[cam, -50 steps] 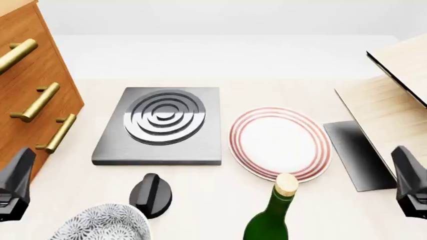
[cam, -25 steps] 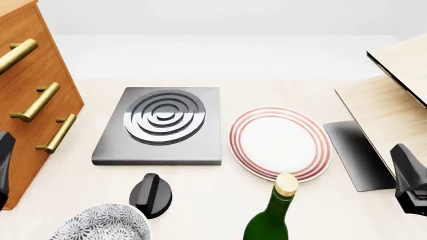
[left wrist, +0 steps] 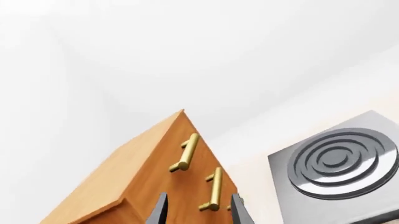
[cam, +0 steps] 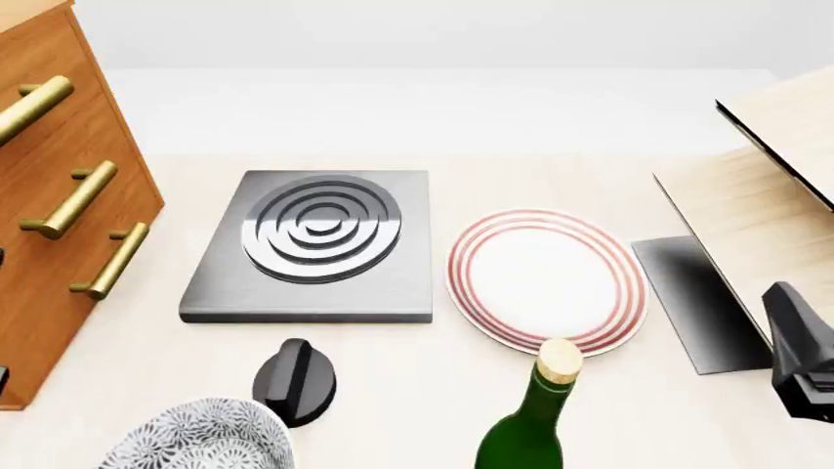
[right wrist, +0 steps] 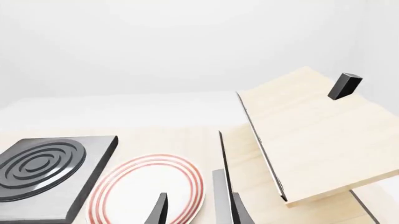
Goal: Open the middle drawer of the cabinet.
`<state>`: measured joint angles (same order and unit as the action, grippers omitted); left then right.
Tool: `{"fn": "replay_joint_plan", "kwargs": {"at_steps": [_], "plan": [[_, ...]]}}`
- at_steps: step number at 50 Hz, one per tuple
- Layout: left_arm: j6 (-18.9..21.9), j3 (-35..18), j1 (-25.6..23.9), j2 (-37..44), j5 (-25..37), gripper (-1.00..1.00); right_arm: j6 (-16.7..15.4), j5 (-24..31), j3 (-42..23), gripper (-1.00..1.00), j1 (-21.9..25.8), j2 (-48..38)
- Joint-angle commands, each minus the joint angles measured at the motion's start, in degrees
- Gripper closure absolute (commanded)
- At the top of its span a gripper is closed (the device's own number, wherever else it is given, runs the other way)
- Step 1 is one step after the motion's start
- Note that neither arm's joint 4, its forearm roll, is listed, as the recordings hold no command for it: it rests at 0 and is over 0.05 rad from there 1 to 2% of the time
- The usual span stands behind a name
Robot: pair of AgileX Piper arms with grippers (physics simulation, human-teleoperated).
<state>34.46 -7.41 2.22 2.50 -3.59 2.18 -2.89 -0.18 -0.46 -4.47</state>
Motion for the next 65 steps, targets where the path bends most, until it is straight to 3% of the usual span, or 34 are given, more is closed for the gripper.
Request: {"fn": "replay_joint_plan", "kwargs": {"at_steps": [1,7,8,14,17,20,27,31,40,46,47,65], "plan": [[9.1,5.3,2.6,13.4,-14.8,-1.0,0.0,0.2,0.0,-1.0,0.0,0.2],[12.3,5.2,0.7,24.2,-24.0,-1.0,0.0,0.2,0.0,-1.0,0.0,0.2],[14.5,5.7,0.7,27.2,-27.2,-1.0,0.0,0.2,0.0,-1.0,0.0,0.2],[16.5,6.0,0.5,34.9,-33.6,-1.0,0.0,0.3,0.0,-1.0,0.0,0.3],[15.3,5.2,1.1,38.6,-34.1,-1.0,0.0,0.3,0.0,-1.0,0.0,0.3],[17.5,6.4,0.9,44.7,-40.7,-1.0,0.0,0.3,0.0,-1.0,0.0,0.3],[18.1,4.7,0.9,51.2,-42.8,-1.0,0.0,0.3,0.0,-1.0,0.0,0.3],[22.4,7.2,1.0,58.4,-53.9,-1.0,0.0,0.3,0.0,-1.0,0.0,0.3],[21.1,7.2,2.2,62.7,-56.9,-1.0,0.0,0.1,-0.1,-1.0,0.0,0.0],[22.4,7.1,3.8,67.7,-60.9,-1.0,0.0,0.1,0.0,-1.0,0.0,0.1],[24.1,7.4,3.7,70.1,-63.8,-1.0,0.0,0.1,0.0,-1.0,0.0,0.1],[25.4,4.0,6.1,76.6,-66.3,-1.0,0.0,-0.1,0.0,-1.0,0.0,-0.1]]}}
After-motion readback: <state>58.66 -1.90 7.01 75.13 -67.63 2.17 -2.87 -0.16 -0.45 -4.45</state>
